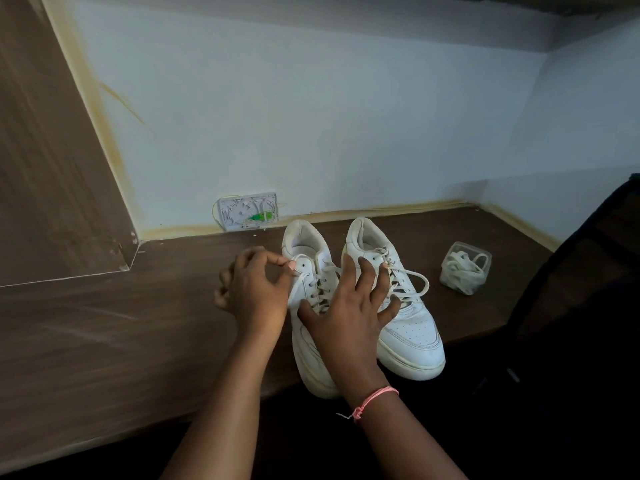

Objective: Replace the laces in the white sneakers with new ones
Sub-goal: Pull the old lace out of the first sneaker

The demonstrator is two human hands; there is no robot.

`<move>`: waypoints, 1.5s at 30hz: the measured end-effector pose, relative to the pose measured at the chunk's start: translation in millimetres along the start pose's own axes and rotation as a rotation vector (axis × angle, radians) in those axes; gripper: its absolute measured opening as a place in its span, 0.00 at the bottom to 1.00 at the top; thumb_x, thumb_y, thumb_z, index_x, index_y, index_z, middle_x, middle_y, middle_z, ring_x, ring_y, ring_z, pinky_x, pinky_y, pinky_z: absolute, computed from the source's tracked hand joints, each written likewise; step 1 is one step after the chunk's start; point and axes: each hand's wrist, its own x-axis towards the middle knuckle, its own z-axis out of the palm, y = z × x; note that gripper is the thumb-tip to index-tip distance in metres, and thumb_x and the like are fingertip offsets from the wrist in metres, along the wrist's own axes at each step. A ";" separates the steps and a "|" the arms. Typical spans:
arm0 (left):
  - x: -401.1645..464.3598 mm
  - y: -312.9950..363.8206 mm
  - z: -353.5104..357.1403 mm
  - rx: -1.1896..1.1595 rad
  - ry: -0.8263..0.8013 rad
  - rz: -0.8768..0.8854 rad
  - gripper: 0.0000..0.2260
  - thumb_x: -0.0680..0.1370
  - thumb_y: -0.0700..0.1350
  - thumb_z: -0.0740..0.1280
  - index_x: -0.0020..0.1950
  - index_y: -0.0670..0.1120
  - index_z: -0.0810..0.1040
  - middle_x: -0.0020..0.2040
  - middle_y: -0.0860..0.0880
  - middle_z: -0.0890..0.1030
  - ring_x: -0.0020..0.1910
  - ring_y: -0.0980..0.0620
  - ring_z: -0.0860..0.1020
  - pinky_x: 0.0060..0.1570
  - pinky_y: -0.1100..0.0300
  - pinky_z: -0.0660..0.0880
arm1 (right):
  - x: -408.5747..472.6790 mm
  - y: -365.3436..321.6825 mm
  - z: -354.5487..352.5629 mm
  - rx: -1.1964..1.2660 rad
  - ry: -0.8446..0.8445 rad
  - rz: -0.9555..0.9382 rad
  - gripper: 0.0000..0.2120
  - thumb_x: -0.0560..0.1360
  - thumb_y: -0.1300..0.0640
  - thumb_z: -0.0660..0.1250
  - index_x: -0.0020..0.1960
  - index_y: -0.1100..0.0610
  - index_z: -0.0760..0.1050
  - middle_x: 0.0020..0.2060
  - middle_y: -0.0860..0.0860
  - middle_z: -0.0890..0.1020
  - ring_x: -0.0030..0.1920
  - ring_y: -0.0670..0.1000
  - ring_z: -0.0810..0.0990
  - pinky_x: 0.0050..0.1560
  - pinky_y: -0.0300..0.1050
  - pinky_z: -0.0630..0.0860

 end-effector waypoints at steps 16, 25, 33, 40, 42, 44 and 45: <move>3.6 -0.6 -11.4 0.037 0.044 0.085 0.13 0.78 0.60 0.63 0.61 0.65 0.77 0.72 0.56 0.68 0.72 0.47 0.63 0.67 0.42 0.55 | 0.6 -0.2 0.2 0.012 -0.015 0.001 0.44 0.71 0.37 0.68 0.78 0.49 0.49 0.77 0.52 0.48 0.76 0.57 0.35 0.72 0.67 0.41; -2.9 -2.0 5.8 -0.036 0.067 0.137 0.05 0.77 0.54 0.67 0.52 0.61 0.79 0.52 0.59 0.81 0.59 0.53 0.73 0.58 0.53 0.53 | 3.7 0.9 0.3 0.010 -0.077 -0.047 0.37 0.71 0.38 0.67 0.75 0.41 0.55 0.76 0.51 0.48 0.75 0.57 0.34 0.71 0.68 0.41; -1.9 -4.0 6.3 -0.106 0.072 0.080 0.01 0.76 0.51 0.69 0.46 0.57 0.78 0.39 0.63 0.75 0.55 0.55 0.74 0.61 0.51 0.56 | 2.5 1.2 -2.5 -0.024 -0.114 -0.040 0.36 0.71 0.34 0.63 0.75 0.38 0.53 0.77 0.52 0.48 0.75 0.58 0.33 0.71 0.68 0.39; -1.4 -0.7 7.7 -0.149 0.025 0.028 0.02 0.78 0.51 0.66 0.50 0.58 0.74 0.45 0.60 0.78 0.55 0.54 0.77 0.58 0.51 0.56 | 1.6 3.3 -2.5 -0.021 -0.143 -0.042 0.36 0.72 0.32 0.59 0.75 0.34 0.48 0.77 0.52 0.45 0.76 0.59 0.32 0.71 0.69 0.38; -1.1 -3.5 6.6 -0.159 0.017 0.050 0.07 0.77 0.52 0.68 0.54 0.60 0.75 0.44 0.63 0.78 0.55 0.56 0.76 0.60 0.49 0.57 | 1.9 3.6 -3.1 -0.022 -0.156 -0.041 0.36 0.73 0.32 0.59 0.75 0.34 0.47 0.78 0.51 0.44 0.75 0.59 0.31 0.70 0.69 0.37; -0.3 -3.9 5.5 -0.144 0.008 0.067 0.08 0.77 0.50 0.68 0.54 0.61 0.77 0.43 0.64 0.78 0.56 0.56 0.76 0.60 0.49 0.58 | 1.8 3.8 -3.4 -0.018 -0.165 -0.041 0.35 0.73 0.33 0.59 0.75 0.34 0.47 0.78 0.51 0.44 0.75 0.59 0.31 0.70 0.69 0.36; -0.4 -2.8 5.3 -0.149 0.007 0.073 0.08 0.77 0.48 0.68 0.54 0.61 0.77 0.43 0.63 0.78 0.55 0.56 0.76 0.60 0.49 0.58 | 1.5 3.7 -3.5 -0.016 -0.166 -0.043 0.36 0.73 0.33 0.58 0.76 0.34 0.46 0.78 0.52 0.43 0.75 0.59 0.30 0.70 0.69 0.36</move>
